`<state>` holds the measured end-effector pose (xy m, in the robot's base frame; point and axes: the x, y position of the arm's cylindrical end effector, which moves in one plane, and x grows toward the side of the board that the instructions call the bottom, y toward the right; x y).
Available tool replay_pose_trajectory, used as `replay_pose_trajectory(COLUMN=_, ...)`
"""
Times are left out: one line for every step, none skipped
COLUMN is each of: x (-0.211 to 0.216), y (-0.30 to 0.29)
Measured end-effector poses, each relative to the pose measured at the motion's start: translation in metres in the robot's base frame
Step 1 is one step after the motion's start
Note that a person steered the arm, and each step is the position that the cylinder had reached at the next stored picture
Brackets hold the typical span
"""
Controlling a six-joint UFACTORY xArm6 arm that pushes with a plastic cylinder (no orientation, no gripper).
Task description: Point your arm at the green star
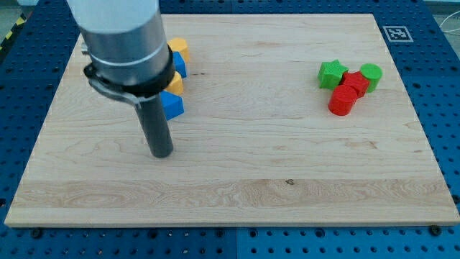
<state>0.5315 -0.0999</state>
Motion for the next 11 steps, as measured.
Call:
replay_pose_trajectory(x=0.01, y=0.026)
replay_pose_trajectory(x=0.002, y=0.065)
replay_pose_trajectory(x=-0.015, y=0.104)
replay_pose_trajectory(x=-0.032, y=0.139)
replay_pose_trajectory(x=-0.046, y=0.16)
replay_pose_trajectory(x=-0.076, y=0.16)
replay_pose_trajectory(x=-0.113, y=0.16)
replay_pose_trajectory(x=-0.145, y=0.163)
replay_pose_trajectory(x=-0.167, y=0.184)
replay_pose_trajectory(x=-0.178, y=0.215)
replay_pose_trajectory(x=-0.179, y=0.247)
